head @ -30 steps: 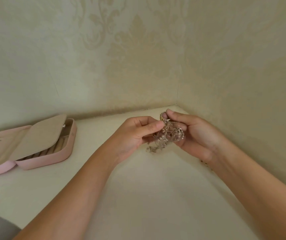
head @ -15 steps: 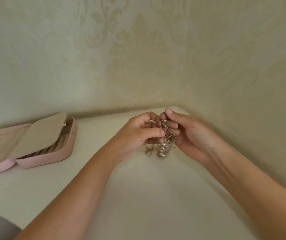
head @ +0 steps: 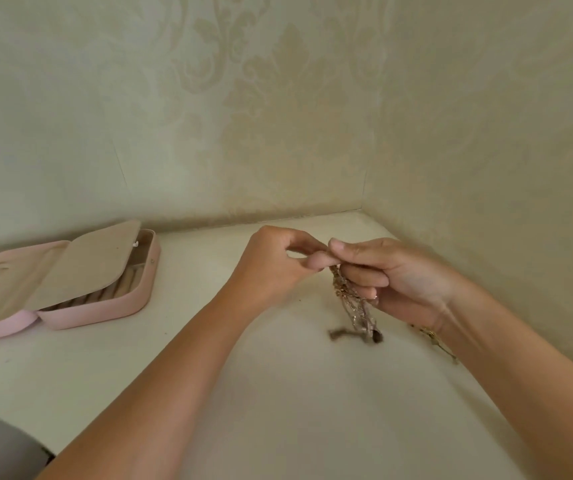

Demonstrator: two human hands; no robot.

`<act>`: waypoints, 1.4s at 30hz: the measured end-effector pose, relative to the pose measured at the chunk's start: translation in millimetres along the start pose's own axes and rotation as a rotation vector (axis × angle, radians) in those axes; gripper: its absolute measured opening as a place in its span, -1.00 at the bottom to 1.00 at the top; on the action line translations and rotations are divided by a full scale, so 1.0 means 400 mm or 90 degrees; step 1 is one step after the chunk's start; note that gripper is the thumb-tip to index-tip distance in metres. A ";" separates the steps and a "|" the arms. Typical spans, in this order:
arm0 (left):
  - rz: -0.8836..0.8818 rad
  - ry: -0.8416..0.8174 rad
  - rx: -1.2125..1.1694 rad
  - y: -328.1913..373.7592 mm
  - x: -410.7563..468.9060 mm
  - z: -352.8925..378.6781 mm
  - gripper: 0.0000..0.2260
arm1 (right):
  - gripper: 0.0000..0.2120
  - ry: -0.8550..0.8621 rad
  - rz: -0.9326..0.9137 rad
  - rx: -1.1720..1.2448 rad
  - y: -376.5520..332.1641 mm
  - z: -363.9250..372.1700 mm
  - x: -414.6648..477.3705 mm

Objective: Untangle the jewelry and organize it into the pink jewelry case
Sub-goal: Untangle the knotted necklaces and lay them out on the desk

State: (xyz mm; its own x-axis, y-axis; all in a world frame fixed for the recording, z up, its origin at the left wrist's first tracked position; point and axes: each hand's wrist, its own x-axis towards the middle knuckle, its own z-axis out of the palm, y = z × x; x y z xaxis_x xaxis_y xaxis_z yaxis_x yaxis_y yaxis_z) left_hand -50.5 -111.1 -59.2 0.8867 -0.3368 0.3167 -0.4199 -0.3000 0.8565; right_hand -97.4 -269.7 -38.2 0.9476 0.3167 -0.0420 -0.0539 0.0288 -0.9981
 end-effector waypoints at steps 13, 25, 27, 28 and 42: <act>-0.085 -0.212 -0.304 0.002 -0.004 -0.021 -0.76 | -0.67 -0.016 -0.047 0.124 0.002 -0.015 0.006; -0.092 -0.200 -0.302 -0.015 0.006 -0.025 -0.82 | -0.74 0.039 -0.051 0.128 0.021 -0.037 0.020; -0.099 -0.246 -0.399 -0.009 0.004 -0.020 -0.82 | -0.68 0.004 -0.053 0.118 0.024 -0.034 0.022; -0.104 -0.260 -0.430 -0.005 0.004 -0.016 -0.81 | -0.70 0.003 -0.054 0.117 0.023 -0.032 0.023; -0.097 -0.184 -0.470 -0.020 0.019 -0.021 -0.93 | -0.78 0.145 -0.141 0.055 0.007 -0.008 0.012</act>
State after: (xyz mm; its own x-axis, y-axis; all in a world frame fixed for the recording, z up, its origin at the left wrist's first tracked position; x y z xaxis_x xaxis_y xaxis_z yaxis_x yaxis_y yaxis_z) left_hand -38.7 -103.7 -60.2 0.7967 -0.5871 0.1434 0.0273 0.2720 0.9619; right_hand -92.2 -271.0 -41.4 0.9848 0.0741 0.1571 0.1441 0.1563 -0.9771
